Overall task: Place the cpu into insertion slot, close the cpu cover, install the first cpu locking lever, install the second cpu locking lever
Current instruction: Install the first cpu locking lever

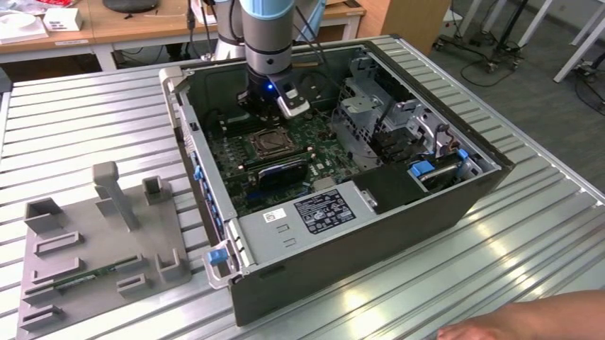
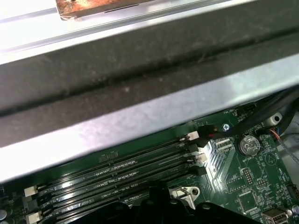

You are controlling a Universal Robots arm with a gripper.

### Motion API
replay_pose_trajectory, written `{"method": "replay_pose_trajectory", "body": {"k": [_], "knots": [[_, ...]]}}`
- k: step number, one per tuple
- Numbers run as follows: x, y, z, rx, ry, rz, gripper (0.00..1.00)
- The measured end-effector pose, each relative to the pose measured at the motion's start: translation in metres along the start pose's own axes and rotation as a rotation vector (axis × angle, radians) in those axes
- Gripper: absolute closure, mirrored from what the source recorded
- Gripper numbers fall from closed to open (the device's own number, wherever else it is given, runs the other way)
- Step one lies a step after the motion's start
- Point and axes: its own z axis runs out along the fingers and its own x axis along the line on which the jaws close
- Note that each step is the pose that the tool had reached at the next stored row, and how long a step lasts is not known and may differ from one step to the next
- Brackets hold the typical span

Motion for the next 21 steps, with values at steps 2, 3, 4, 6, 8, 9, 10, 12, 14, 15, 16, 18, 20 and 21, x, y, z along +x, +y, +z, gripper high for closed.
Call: {"method": "replay_pose_trajectory", "body": {"k": [2,3,4,6,8,9,10,12,14,15,16,18,20,21], "knots": [[0.0007,-0.0002,-0.0001,0.0,0.0,0.0,0.9],[0.001,-0.0002,-0.0002,0.0,0.0,0.0,0.9],[0.0013,-0.0003,-0.0002,0.0,0.0001,0.0,0.9],[0.002,-0.0004,-0.0003,-0.0001,0.0,0.0,0.9],[0.0026,-0.0005,-0.0003,-0.0002,0.0,0.0,0.9],[0.0028,-0.0005,-0.0004,-0.0001,0.0,0.0,0.9],[0.003,-0.0004,-0.0004,0.0,0.0,0.0,0.9],[0.0034,-0.0002,-0.0004,0.0,0.0,0.0,0.9],[0.0039,0.0,-0.0004,0.0001,0.0,0.0,0.9],[0.0042,0.0001,-0.0004,0.0001,0.0,0.0,0.9],[0.0044,0.0002,-0.0004,0.0,0.0,0.0,0.9],[0.0047,0.0006,-0.0003,-0.0001,0.0,0.0,0.9],[0.0051,0.0011,-0.0002,-0.0001,0.0,0.0,0.9],[0.0051,0.0013,-0.0002,0.0,0.0,0.0,0.9]]}}
